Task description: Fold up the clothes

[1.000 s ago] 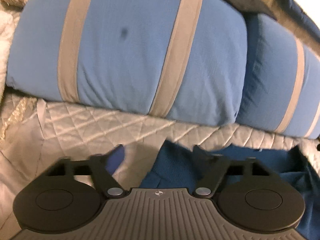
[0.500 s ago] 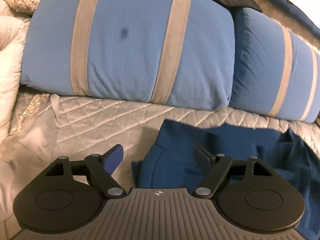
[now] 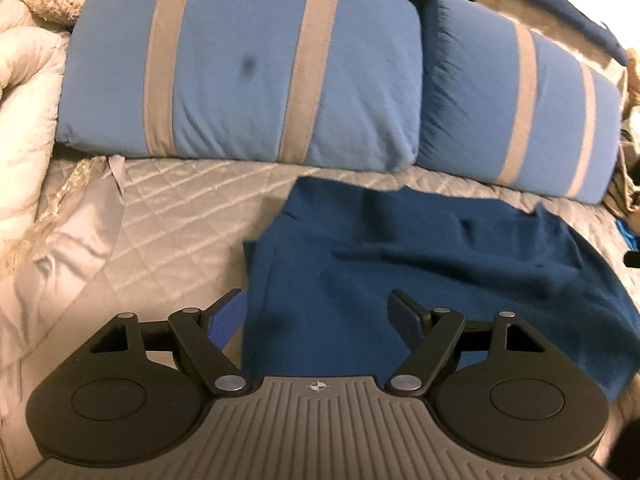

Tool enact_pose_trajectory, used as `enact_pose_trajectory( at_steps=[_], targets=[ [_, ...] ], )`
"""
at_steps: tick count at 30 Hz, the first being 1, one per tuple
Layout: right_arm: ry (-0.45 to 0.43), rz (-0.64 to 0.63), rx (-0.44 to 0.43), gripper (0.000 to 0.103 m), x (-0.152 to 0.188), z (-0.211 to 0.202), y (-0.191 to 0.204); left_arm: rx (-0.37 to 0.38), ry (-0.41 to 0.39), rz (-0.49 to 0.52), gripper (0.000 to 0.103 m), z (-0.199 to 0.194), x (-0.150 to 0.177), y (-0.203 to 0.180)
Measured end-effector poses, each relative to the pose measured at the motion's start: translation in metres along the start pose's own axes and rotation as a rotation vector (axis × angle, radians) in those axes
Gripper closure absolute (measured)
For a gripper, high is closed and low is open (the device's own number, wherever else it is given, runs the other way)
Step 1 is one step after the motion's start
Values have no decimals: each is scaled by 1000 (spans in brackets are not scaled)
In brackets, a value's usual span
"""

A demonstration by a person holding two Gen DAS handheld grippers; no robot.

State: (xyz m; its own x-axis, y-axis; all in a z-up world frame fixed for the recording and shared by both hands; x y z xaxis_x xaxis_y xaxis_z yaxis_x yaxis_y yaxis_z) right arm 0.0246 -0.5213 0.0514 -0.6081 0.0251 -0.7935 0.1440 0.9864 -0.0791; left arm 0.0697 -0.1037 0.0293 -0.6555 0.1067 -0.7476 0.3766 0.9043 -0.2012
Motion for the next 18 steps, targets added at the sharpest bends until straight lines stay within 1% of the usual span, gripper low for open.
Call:
enact_pose_trajectory(
  at_steps=[11,18],
  targets=[
    [17,1,-1,0,36,-35,-4,50,2,-4,26,-41,49,-36],
    [14,-8,-11,0,46,-47,-1,58,9,1,26,-48,65,-47]
  ],
)
Point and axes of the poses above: each gripper's, at about its wrist camera, not at the fingertips, and z roughly the way its jaws point, y to its left, x to its underside, the point moved 9 cm from there along z, roughly the way its jaws point, and after that the axes turned 12 degrees about x, right-handed, at the moved point
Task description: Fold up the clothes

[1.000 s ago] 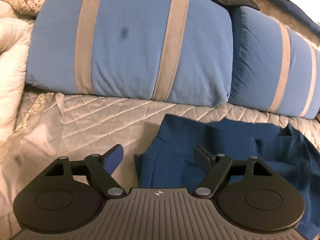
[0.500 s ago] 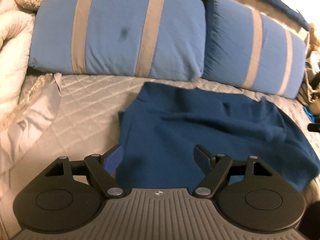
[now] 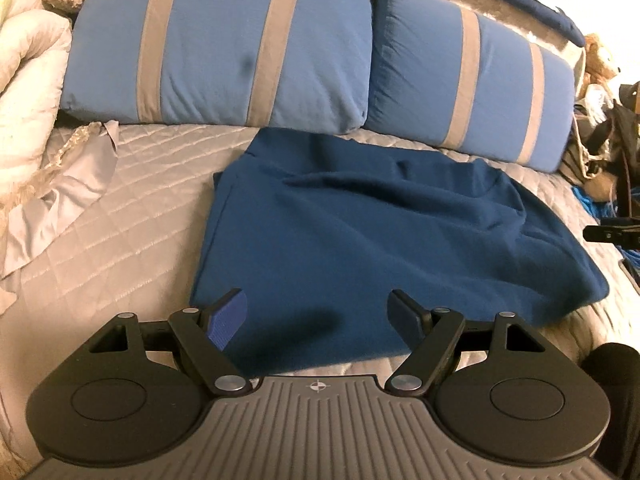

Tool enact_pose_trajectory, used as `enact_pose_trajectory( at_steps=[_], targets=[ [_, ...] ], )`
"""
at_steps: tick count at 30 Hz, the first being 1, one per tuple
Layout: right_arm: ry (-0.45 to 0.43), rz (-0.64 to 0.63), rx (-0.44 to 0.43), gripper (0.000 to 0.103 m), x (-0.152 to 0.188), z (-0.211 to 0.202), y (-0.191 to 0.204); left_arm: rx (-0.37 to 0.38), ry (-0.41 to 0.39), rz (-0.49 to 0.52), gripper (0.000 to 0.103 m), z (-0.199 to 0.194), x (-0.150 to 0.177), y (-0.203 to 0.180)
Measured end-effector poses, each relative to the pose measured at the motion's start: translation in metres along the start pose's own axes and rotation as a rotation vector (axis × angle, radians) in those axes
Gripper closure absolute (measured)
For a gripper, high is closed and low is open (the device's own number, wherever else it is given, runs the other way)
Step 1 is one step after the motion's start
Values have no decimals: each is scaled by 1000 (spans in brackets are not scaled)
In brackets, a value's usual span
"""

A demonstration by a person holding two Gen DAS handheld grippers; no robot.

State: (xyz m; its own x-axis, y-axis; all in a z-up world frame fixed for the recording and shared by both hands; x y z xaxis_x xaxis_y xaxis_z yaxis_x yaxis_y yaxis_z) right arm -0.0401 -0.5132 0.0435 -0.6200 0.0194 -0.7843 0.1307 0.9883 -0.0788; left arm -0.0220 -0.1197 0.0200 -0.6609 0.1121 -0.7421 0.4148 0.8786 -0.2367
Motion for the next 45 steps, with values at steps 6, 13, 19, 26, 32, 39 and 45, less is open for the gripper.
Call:
enact_pose_trajectory(
  at_steps=[6,13,19,26,32,39,45],
  targets=[
    [2,5,-8,0,2,2,3,-6,-2,-14,26,1,5,-5],
    [-48,-55,-60,2,-9,12,26,3,15,-2,26,8,24,-20],
    [-78,-152,-100,13,-39,39,53,-35,-26,20,26,4,24,-23],
    [-53,-168,-117,21,-67,85,87,-58,-48,35,26,4,23,-25],
    [-24,-100,-97,31,-84,127,100,-37,-41,22,26,6,23,-23],
    [30,-98,-39,98,-85,168,105,-28,-36,26,26,6,23,-25],
    [-78,-24,-16,98,-123,166,95,-25,-30,32,26,8,24,-25]
  ],
)
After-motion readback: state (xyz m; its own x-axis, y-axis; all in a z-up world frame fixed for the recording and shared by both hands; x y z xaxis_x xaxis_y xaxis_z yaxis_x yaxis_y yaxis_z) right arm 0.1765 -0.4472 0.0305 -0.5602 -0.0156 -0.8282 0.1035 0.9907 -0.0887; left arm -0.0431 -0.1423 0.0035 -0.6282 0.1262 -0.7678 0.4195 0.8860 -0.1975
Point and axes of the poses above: each gripper's, at about its wrist camera, not at the fingertips, and z roughly the way its jaws point, y to its left, x to its underside, the point moved 9 cm from there along z, roughly the way its jaws point, and after that the axes turned 12 degrees about x, right-handed, at the moved point
